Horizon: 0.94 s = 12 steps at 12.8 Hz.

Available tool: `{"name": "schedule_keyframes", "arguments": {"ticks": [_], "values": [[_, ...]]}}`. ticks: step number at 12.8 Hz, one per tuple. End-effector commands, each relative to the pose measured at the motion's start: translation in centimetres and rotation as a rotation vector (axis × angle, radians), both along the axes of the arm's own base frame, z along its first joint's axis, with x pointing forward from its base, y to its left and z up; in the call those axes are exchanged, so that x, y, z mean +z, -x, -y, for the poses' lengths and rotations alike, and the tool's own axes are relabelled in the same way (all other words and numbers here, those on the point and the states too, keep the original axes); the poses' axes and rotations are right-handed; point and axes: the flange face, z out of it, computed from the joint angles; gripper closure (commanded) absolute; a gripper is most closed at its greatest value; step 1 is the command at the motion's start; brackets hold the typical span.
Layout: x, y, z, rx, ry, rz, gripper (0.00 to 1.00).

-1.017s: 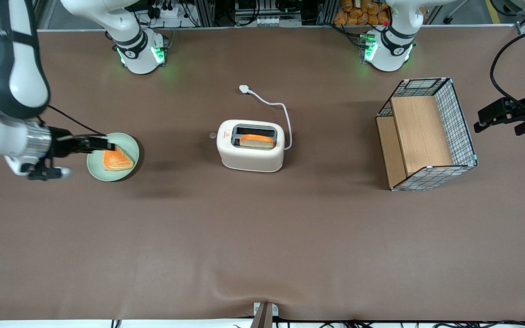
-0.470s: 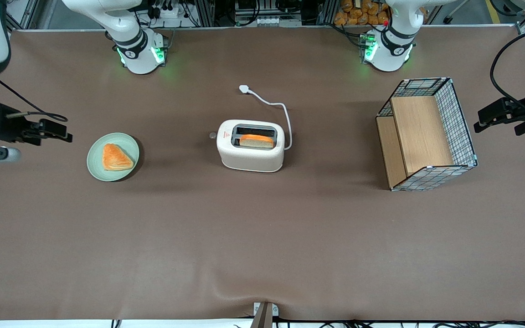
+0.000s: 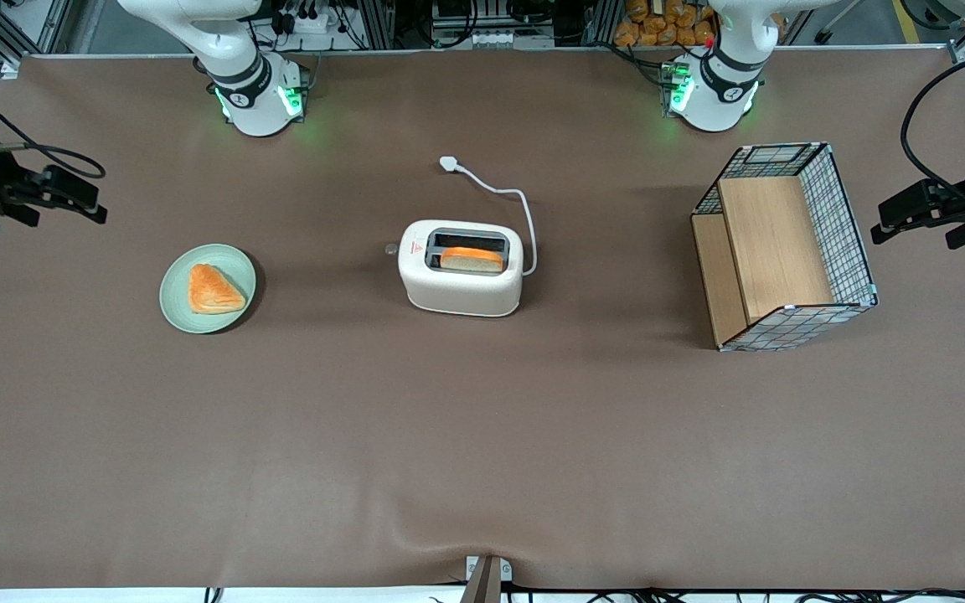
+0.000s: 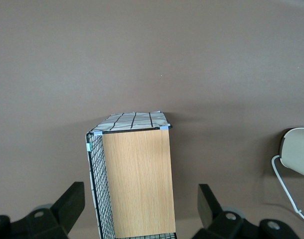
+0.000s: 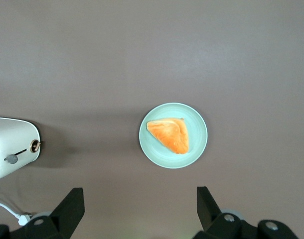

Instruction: Press toaster button with right arm

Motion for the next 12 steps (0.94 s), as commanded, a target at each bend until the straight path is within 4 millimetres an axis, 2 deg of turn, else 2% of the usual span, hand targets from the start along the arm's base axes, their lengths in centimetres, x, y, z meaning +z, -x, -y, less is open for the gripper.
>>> {"name": "schedule_keyframes", "arguments": {"ticks": [1,4,7,8,12], "values": [[0.6,0.7,0.1,-0.074,0.029,-0.031,0.00],[3.2,1.0,0.1,-0.076,0.030,-0.032,0.00],[4.0,1.2,-0.1,-0.059,0.032,-0.033,0.00],[4.9,1.1,-0.2,-0.051,0.046,-0.015,0.00],[5.0,1.1,-0.3,-0.044,0.057,-0.015,0.00]]}}
